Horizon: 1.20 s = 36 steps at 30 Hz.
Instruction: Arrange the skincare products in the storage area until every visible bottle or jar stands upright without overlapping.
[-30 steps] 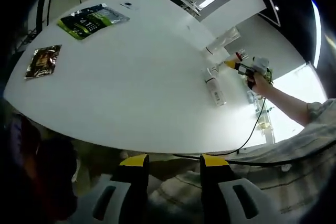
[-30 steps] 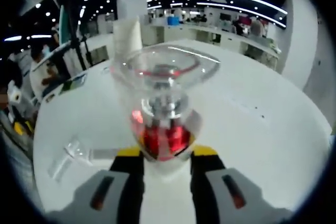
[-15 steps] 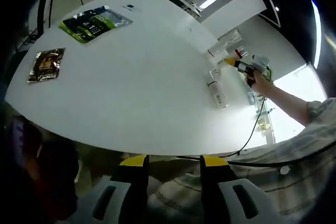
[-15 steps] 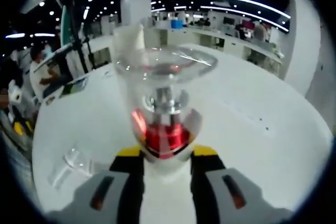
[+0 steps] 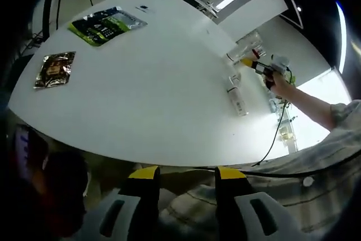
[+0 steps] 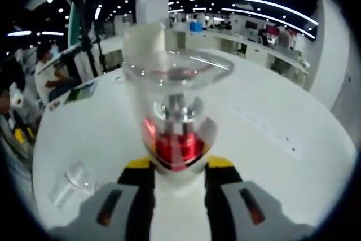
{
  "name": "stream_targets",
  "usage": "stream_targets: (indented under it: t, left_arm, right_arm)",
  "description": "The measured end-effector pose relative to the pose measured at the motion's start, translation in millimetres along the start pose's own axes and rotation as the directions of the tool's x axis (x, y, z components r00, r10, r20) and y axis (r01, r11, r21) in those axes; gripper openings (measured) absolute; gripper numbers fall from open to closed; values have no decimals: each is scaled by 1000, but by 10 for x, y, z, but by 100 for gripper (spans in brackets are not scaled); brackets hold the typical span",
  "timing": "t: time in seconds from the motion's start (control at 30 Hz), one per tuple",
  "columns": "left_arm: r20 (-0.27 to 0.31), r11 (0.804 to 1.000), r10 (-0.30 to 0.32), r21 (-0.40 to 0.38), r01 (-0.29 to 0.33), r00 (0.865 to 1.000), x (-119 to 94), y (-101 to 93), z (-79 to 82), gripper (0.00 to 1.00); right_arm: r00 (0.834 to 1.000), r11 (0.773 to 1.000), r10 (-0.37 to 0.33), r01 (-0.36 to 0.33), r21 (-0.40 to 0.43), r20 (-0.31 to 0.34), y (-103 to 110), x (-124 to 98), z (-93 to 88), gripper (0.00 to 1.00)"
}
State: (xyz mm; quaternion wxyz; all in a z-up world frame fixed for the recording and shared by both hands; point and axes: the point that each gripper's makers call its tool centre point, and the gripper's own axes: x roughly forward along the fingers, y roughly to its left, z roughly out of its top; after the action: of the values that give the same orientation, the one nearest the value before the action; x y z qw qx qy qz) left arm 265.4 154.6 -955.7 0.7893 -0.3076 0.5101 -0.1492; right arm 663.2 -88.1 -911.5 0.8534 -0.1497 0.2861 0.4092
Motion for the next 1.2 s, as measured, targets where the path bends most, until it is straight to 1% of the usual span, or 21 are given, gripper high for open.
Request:
stream_targets:
  t: [0.23, 0.43, 0.6, 0.8, 1.03, 1.07, 1.13, 1.17, 1.2]
  left_arm:
    - [1, 1000, 0, -13, 0, 1000, -15, 23, -11, 40]
    - [0, 1000, 7, -11, -7, 1000, -31, 52, -4, 40]
    - [10, 1000, 8, -17, -8, 1000, -32, 64, 13, 40]
    - [5, 1000, 11, -18, -11, 1000, -27, 63, -26, 40]
    - [14, 1000, 12, -19, -12, 1000, -37, 51, -25, 40]
    - [17, 1000, 12, -18, -12, 1000, -39, 46, -19, 40]
    - [17, 1000, 13, -15, -13, 1000, -41, 37, -15, 40]
    - [17, 1000, 14, -11, -14, 1000, -40, 34, -11, 40]
    - [18, 1000, 14, -9, -14, 1000, -39, 31, -8, 40]
  right_arm:
    - [1000, 1000, 7, -8, -25, -17, 7, 48, -38, 31]
    - [1000, 999, 17, -16, -29, 6, 43, 74, 0, 31]
    - [1000, 999, 18, -18, -38, 15, 20, 95, 9, 32]
    - [999, 999, 17, -15, -35, 36, 5, 107, 20, 33]
    - [1000, 999, 8, -7, -31, 29, 8, 109, 14, 34]
    - [1000, 999, 10, -10, -39, 19, 17, 113, -4, 38]
    - [1000, 999, -2, 3, -54, 20, 14, 117, -9, 46]
    - [1000, 999, -10, 11, -46, 23, -3, 108, -5, 50]
    - [999, 1000, -13, 14, -22, 35, -9, 94, -2, 50]
